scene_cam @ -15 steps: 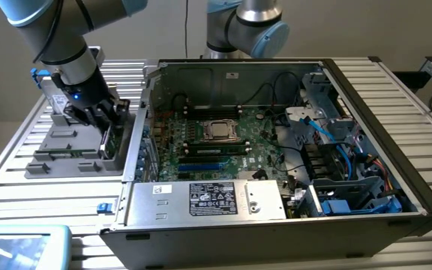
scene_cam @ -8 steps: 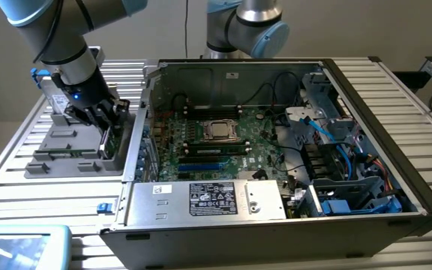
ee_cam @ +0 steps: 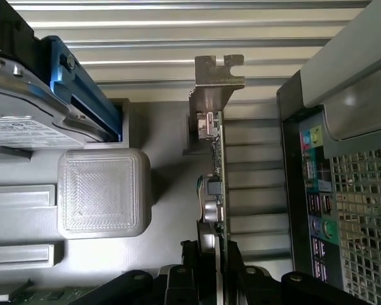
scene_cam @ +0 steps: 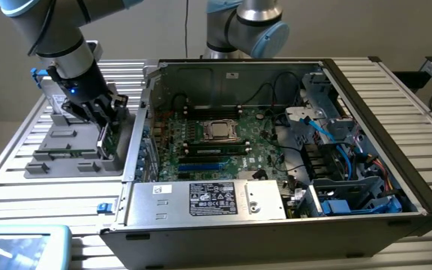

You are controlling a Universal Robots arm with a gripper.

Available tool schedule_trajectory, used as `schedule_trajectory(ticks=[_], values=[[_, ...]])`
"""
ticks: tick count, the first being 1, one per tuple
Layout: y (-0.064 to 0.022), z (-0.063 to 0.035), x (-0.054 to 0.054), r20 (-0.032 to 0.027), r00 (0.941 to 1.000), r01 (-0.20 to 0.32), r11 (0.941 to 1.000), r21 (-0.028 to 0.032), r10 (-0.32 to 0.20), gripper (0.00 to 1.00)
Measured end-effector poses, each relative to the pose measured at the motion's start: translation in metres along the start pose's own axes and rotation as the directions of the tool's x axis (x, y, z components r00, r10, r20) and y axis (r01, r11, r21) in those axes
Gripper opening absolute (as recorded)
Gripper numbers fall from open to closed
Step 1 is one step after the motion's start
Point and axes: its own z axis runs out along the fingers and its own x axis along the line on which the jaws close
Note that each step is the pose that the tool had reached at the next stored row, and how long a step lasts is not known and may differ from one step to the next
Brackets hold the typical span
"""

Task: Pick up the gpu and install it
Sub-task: 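Pick up the gpu and move the gpu toward the slot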

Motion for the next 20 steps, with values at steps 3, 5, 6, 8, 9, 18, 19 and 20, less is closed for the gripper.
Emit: schedule_trajectory(ticks=[3,5,6,8,9,18,19,20], values=[[0.0008,-0.0071,0.0,0.0067,1.0,0.001,1.0,0.0004,-0.001,0.29],[0.0016,-0.013,0.0,0.0109,0.9999,0.001,1.0,0.0002,-0.001,0.29],[0.002,-0.0172,0.0,0.0114,0.9999,0.001,1.0,0.0002,-0.001,0.29],[0.0031,-0.0261,-0.001,0.0122,0.9999,0.002,1.0,0.0002,-0.002,0.29],[0.0036,-0.0303,-0.001,0.0127,0.9999,0.002,1.0,0.0002,-0.002,0.29],[0.0083,-0.0709,-0.003,0.0133,0.9999,0.002,1.0,0.0001,-0.002,0.29],[0.0088,-0.0754,-0.003,0.0134,0.9999,0.002,1.0,0.0002,-0.002,0.29],[0.0092,-0.0798,-0.003,0.0135,0.9999,0.001,1.0,0.0001,-0.001,0.29]])
